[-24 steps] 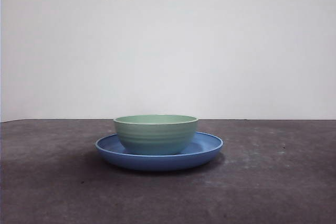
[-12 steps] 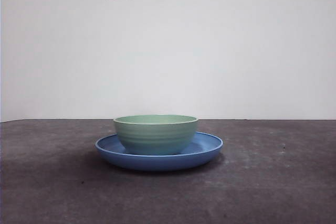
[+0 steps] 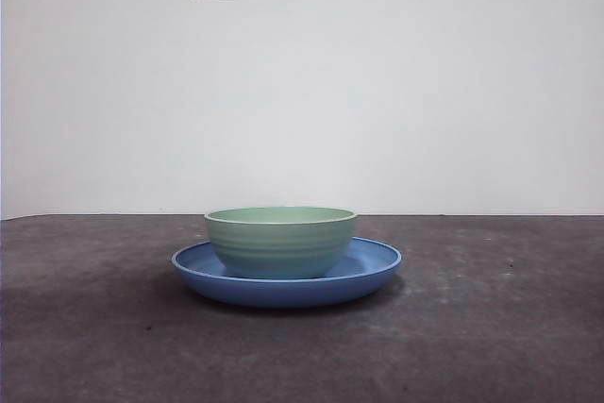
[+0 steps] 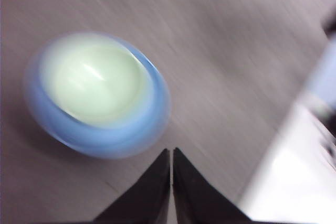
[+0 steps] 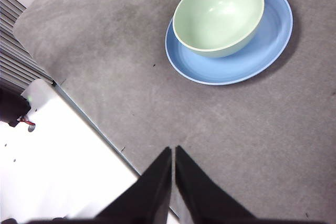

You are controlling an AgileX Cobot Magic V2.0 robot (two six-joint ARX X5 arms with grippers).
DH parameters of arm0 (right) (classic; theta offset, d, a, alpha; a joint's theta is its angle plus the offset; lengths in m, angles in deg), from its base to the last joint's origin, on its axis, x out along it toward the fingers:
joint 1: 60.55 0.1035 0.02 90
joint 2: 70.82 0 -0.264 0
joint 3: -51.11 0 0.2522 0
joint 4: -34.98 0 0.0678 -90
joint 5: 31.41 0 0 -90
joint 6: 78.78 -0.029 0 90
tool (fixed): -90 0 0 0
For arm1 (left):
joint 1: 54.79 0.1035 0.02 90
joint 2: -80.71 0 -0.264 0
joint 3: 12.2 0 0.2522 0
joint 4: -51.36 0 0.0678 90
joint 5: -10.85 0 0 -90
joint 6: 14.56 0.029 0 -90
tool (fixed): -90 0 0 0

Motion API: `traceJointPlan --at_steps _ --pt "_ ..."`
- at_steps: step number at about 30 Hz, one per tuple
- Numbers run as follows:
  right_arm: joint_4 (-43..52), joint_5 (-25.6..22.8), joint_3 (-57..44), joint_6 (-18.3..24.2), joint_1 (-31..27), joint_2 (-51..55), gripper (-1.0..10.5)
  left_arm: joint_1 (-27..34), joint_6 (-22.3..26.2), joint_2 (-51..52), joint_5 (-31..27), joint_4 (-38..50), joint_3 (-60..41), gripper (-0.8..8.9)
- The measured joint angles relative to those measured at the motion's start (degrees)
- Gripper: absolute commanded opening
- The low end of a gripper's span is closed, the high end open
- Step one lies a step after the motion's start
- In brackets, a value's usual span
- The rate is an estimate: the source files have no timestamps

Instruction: Place the green bowl on the blue plate

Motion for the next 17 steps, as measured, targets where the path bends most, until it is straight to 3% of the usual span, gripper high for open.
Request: traceJointPlan --at_steps 7,11,17 --pt "0.0 0.0 0.0 0.0 0.0 0.0 0.1 14.4 1.0 11.3 -1.5 23.4 -6.6 0.09" --pt "0.0 0.0 0.0 0.0 0.0 0.0 0.1 22.0 1.2 19.9 -6.8 36.2 -15.3 0.09" --pt "0.0 0.0 0.0 0.0 0.0 0.0 0.1 27.9 1.2 30.5 -16.8 40.1 -27.7 0.09"
